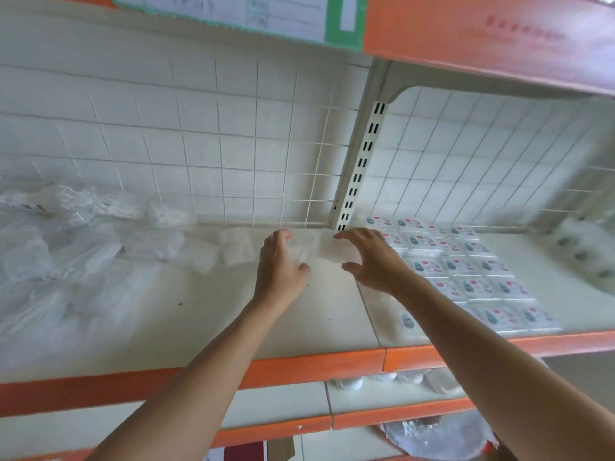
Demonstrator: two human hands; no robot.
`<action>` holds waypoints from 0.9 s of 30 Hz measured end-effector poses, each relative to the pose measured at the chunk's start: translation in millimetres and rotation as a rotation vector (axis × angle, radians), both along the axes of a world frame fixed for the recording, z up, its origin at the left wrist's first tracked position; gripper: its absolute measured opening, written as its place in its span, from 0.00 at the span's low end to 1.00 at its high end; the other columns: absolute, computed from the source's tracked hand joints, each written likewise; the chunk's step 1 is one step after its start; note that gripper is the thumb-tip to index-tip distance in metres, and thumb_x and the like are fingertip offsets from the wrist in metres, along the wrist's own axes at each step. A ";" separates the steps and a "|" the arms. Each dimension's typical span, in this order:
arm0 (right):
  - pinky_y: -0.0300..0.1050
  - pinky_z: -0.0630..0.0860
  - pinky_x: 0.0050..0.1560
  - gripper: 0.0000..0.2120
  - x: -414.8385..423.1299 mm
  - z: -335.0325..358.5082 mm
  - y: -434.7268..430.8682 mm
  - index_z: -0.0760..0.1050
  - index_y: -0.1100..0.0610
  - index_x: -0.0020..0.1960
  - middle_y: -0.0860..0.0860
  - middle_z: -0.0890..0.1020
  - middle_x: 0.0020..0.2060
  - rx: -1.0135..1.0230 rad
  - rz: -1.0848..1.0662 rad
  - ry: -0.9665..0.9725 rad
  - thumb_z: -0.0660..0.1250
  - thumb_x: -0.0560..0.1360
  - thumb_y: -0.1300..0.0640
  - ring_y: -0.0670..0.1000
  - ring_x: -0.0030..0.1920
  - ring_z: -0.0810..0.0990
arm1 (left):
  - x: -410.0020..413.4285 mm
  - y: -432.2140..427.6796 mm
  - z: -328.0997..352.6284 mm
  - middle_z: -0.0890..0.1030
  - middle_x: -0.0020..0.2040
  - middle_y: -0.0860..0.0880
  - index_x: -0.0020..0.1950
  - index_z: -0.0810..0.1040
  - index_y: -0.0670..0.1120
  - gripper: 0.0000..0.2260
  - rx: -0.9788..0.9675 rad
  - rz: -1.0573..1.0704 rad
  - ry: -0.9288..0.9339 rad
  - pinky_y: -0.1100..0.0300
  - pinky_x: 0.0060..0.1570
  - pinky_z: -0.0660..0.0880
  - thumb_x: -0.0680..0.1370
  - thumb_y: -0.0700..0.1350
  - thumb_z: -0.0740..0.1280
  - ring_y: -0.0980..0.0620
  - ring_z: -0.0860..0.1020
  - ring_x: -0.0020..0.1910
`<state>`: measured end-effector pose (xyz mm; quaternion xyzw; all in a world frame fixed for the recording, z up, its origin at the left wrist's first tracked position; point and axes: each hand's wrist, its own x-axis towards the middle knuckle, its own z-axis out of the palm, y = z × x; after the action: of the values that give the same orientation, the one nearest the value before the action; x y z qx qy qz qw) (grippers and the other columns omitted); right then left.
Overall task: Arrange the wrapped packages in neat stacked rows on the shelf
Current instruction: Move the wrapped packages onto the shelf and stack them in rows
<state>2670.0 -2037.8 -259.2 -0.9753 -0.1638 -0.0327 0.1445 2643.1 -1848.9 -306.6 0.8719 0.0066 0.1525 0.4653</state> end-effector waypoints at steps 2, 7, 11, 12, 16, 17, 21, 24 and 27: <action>0.50 0.62 0.67 0.26 -5.2 1.7 -34.1 0.67 0.46 0.70 0.46 0.69 0.70 -0.031 -0.015 -0.034 0.70 0.75 0.55 0.55 0.69 0.62 | -0.9 -26.9 3.3 0.70 0.65 0.43 0.67 0.66 0.40 0.26 0.014 -0.044 -0.013 0.60 0.59 0.66 0.71 0.35 0.68 0.44 0.68 0.65; 0.52 0.63 0.68 0.25 -15.5 0.8 -115.2 0.67 0.47 0.69 0.48 0.68 0.70 -0.007 -0.064 -0.012 0.69 0.75 0.58 0.55 0.69 0.61 | -3.1 -96.2 13.3 0.70 0.63 0.43 0.65 0.68 0.42 0.25 0.048 -0.136 -0.037 0.63 0.56 0.65 0.69 0.36 0.70 0.45 0.69 0.62; 0.52 0.62 0.68 0.25 -23.1 -2.1 -179.2 0.68 0.47 0.69 0.48 0.68 0.70 0.004 -0.106 0.013 0.69 0.75 0.60 0.54 0.70 0.60 | -4.8 -152.7 20.3 0.69 0.62 0.44 0.65 0.68 0.42 0.25 0.098 -0.191 -0.062 0.63 0.56 0.65 0.69 0.36 0.71 0.46 0.69 0.62; 0.52 0.62 0.68 0.26 -24.9 -2.6 -194.3 0.68 0.47 0.69 0.48 0.68 0.70 0.006 -0.113 0.019 0.69 0.75 0.61 0.54 0.70 0.61 | -6.0 -166.4 21.8 0.69 0.61 0.44 0.65 0.68 0.43 0.25 0.106 -0.199 -0.061 0.63 0.55 0.65 0.70 0.36 0.71 0.46 0.69 0.62; 0.50 0.61 0.68 0.26 -29.0 -9.6 -247.0 0.68 0.48 0.69 0.50 0.68 0.70 -0.004 -0.097 0.070 0.69 0.74 0.62 0.56 0.69 0.62 | -8.9 -214.9 24.0 0.70 0.62 0.45 0.65 0.69 0.43 0.26 0.139 -0.216 -0.062 0.62 0.55 0.65 0.69 0.36 0.71 0.46 0.69 0.62; 0.49 0.60 0.69 0.26 -29.0 -11.6 -257.1 0.68 0.48 0.69 0.51 0.68 0.71 -0.014 -0.085 0.082 0.69 0.74 0.63 0.56 0.70 0.62 | -9.0 -224.8 23.8 0.70 0.63 0.44 0.65 0.69 0.43 0.26 0.148 -0.219 -0.064 0.63 0.55 0.65 0.69 0.36 0.71 0.46 0.69 0.62; 0.46 0.57 0.69 0.26 -28.8 -17.6 -283.4 0.67 0.50 0.69 0.51 0.68 0.71 0.023 -0.031 0.119 0.69 0.74 0.61 0.54 0.71 0.62 | -11.4 -257.2 22.5 0.73 0.64 0.47 0.65 0.70 0.44 0.25 0.180 -0.189 -0.063 0.63 0.55 0.62 0.69 0.36 0.71 0.46 0.67 0.64; 0.48 0.60 0.70 0.27 -25.9 -21.3 -290.8 0.66 0.49 0.71 0.50 0.67 0.71 0.083 0.021 0.064 0.69 0.74 0.57 0.54 0.72 0.63 | -14.7 -270.8 21.2 0.74 0.63 0.49 0.65 0.71 0.45 0.25 0.217 -0.167 -0.070 0.62 0.55 0.63 0.69 0.36 0.70 0.45 0.67 0.63; 0.50 0.68 0.68 0.28 -23.0 -19.8 -287.5 0.65 0.48 0.72 0.48 0.68 0.71 0.195 0.091 0.000 0.70 0.74 0.55 0.53 0.69 0.67 | -18.7 -275.0 23.9 0.72 0.65 0.50 0.66 0.70 0.47 0.26 0.195 -0.176 -0.038 0.65 0.57 0.62 0.70 0.34 0.69 0.48 0.66 0.65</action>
<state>2647.0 -2325.3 -279.0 -0.9482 -0.2042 -0.0418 0.2399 2624.4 -2123.9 -282.7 0.9071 -0.0934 0.1274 0.3901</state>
